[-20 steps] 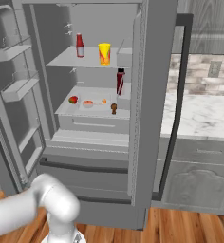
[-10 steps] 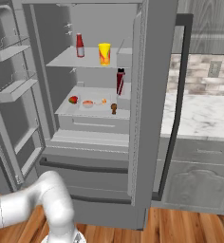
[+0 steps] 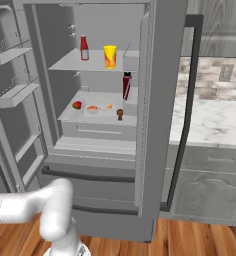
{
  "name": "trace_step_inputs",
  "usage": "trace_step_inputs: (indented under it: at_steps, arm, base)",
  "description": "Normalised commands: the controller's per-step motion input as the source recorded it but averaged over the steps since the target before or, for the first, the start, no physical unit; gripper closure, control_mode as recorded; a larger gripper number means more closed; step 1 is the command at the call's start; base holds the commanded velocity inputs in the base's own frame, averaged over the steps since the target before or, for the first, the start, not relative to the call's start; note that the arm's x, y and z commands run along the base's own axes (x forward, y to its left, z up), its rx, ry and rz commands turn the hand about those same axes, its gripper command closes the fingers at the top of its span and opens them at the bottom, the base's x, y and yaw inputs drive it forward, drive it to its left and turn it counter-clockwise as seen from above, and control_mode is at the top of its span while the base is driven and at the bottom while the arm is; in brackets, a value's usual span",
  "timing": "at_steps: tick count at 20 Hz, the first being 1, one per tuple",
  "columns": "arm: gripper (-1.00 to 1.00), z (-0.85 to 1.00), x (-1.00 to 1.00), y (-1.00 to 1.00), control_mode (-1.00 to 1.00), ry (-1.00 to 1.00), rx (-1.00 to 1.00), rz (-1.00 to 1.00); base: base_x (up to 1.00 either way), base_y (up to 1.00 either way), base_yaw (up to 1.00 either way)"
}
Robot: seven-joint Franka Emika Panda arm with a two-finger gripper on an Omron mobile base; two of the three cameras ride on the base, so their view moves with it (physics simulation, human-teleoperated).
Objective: Place the tupperware on the second highest shelf of the fridge. Make space for the tupperware among the existing items by rearranging them on the shelves if needed. Close the fridge door when finished.
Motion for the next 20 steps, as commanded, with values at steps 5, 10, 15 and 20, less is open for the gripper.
trace_step_inputs:
  at_steps: [5,10,15,20]
  arm:
    - [-1.00,-0.08,-0.07,-0.86,-1.00,0.07,0.00,-0.13]
    - [-1.00,-0.11,-0.17,-1.00,-1.00,0.02,0.02,-0.10]
    - [-1.00,-0.11,0.08,-1.00,-1.00,0.08,0.04,-0.02]
    - [-1.00,-0.03,0.20,-1.00,-1.00,0.09,0.05,0.00]
  base:
    - [0.00,0.00,0.00]
    - [0.00,0.00,0.00]
    - [0.00,0.00,0.00]
    - [0.00,0.00,0.00]
